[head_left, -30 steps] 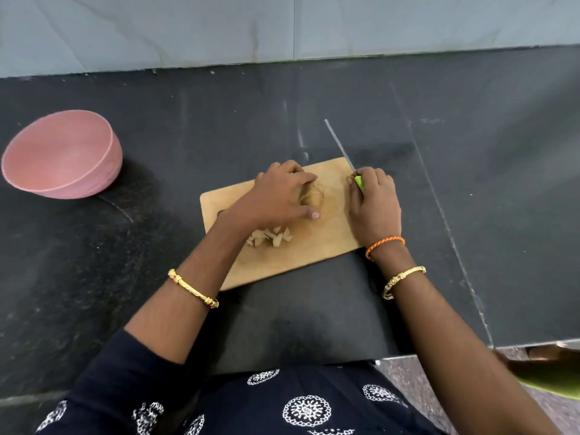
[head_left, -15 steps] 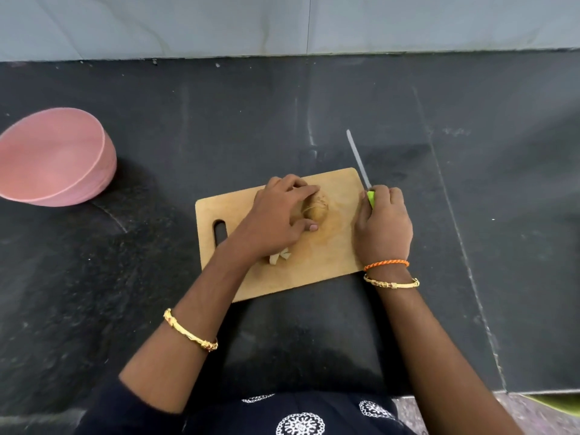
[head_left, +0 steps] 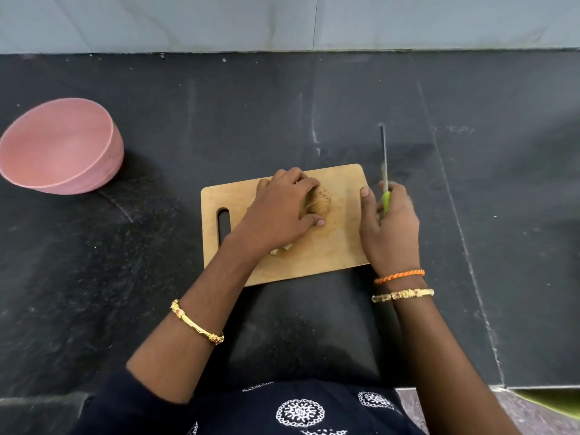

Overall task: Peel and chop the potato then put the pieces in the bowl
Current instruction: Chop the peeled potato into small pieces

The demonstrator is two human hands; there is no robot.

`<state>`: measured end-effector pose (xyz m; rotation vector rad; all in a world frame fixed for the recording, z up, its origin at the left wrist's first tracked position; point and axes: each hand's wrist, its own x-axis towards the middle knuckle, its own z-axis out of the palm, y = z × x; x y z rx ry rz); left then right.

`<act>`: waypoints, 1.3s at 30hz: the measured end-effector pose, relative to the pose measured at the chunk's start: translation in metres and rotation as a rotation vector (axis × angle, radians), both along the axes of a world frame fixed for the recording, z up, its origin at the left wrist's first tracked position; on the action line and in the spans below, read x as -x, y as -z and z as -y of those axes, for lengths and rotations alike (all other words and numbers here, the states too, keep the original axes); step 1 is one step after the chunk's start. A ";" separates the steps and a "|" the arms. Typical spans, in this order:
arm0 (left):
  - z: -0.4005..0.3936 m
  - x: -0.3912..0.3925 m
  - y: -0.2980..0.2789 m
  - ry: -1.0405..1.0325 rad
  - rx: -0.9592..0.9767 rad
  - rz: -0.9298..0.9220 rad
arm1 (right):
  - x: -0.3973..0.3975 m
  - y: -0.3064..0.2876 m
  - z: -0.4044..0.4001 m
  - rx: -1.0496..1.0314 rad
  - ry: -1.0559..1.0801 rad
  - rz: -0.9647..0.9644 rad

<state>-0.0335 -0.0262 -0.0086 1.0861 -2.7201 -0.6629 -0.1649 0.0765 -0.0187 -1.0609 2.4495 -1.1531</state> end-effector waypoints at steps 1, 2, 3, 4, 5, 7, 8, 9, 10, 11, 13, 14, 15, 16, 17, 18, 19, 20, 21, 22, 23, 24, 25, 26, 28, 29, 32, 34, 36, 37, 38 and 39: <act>-0.001 0.001 0.000 -0.010 0.004 0.006 | -0.005 -0.003 -0.004 -0.012 -0.052 0.069; -0.002 0.002 -0.001 -0.017 0.003 0.009 | -0.010 -0.005 -0.008 -0.029 -0.100 0.121; -0.003 0.003 -0.001 -0.018 -0.004 0.011 | -0.013 -0.005 -0.011 -0.046 -0.140 0.144; -0.002 0.003 -0.002 -0.015 -0.009 0.015 | -0.015 -0.005 -0.012 -0.069 -0.174 0.141; -0.002 0.003 -0.003 -0.009 -0.011 0.022 | -0.016 -0.004 -0.011 -0.095 -0.200 0.129; -0.001 0.003 -0.004 -0.008 -0.001 0.028 | -0.014 -0.005 -0.005 -0.142 -0.232 0.121; -0.001 0.004 -0.004 -0.017 0.003 0.021 | -0.013 -0.006 -0.002 -0.170 -0.247 0.123; -0.002 0.004 -0.003 -0.029 0.004 0.009 | -0.012 -0.007 0.002 -0.207 -0.263 0.122; -0.004 0.005 -0.003 -0.043 0.002 -0.002 | -0.011 -0.008 0.005 -0.245 -0.277 0.119; -0.005 0.005 -0.002 -0.055 -0.001 -0.011 | -0.012 -0.008 0.006 -0.273 -0.287 0.115; -0.008 0.007 0.001 -0.079 -0.006 -0.037 | -0.013 -0.009 0.009 -0.308 -0.295 0.101; -0.009 0.007 0.001 -0.094 -0.013 -0.055 | -0.013 -0.009 0.009 -0.328 -0.298 0.093; -0.009 0.007 0.002 -0.107 -0.021 -0.072 | -0.014 -0.009 0.010 -0.342 -0.300 0.089; -0.010 0.008 0.003 -0.117 -0.031 -0.084 | -0.014 -0.010 0.010 -0.344 -0.299 0.097; -0.010 0.008 0.003 -0.125 -0.039 -0.093 | -0.014 -0.010 0.009 -0.335 -0.300 0.111; -0.011 0.008 0.003 -0.131 -0.045 -0.098 | -0.014 -0.011 0.009 -0.323 -0.298 0.126; -0.011 0.008 0.003 -0.136 -0.046 -0.103 | -0.014 -0.011 0.009 -0.313 -0.297 0.133; -0.012 0.008 0.003 -0.143 -0.045 -0.110 | -0.016 -0.012 0.009 -0.316 -0.299 0.130; -0.013 0.008 0.004 -0.149 -0.045 -0.119 | -0.017 -0.012 0.010 -0.328 -0.304 0.123; -0.013 0.008 0.004 -0.156 -0.046 -0.128 | -0.018 -0.012 0.010 -0.345 -0.310 0.114; -0.014 0.008 0.004 -0.163 -0.047 -0.138 | -0.018 -0.012 0.011 -0.359 -0.314 0.106; -0.015 0.008 0.005 -0.170 -0.047 -0.147 | -0.018 -0.012 0.011 -0.371 -0.318 0.101; -0.016 0.009 0.005 -0.180 -0.046 -0.155 | -0.018 -0.012 0.011 -0.381 -0.323 0.097; -0.017 0.009 0.005 -0.192 -0.043 -0.164 | -0.017 -0.012 0.010 -0.389 -0.328 0.095; -0.020 0.009 0.006 -0.216 -0.028 -0.186 | -0.018 -0.014 0.008 -0.402 -0.340 0.090; -0.021 0.009 0.007 -0.226 -0.019 -0.190 | -0.018 -0.014 0.006 -0.410 -0.343 0.083; -0.024 0.010 0.008 -0.245 0.011 -0.183 | -0.020 -0.013 0.005 -0.446 -0.329 0.072; -0.026 0.011 0.008 -0.260 0.016 -0.178 | -0.023 -0.013 0.005 -0.470 -0.314 0.069; -0.026 0.011 0.009 -0.271 0.011 -0.183 | -0.026 -0.013 0.004 -0.477 -0.291 0.057; -0.026 0.011 0.009 -0.276 0.009 -0.190 | -0.028 -0.013 0.004 -0.475 -0.278 0.053; -0.026 0.012 0.009 -0.280 0.007 -0.192 | -0.029 -0.014 0.004 -0.478 -0.272 0.050; -0.026 0.012 0.009 -0.283 0.009 -0.190 | -0.030 -0.014 0.003 -0.487 -0.270 0.048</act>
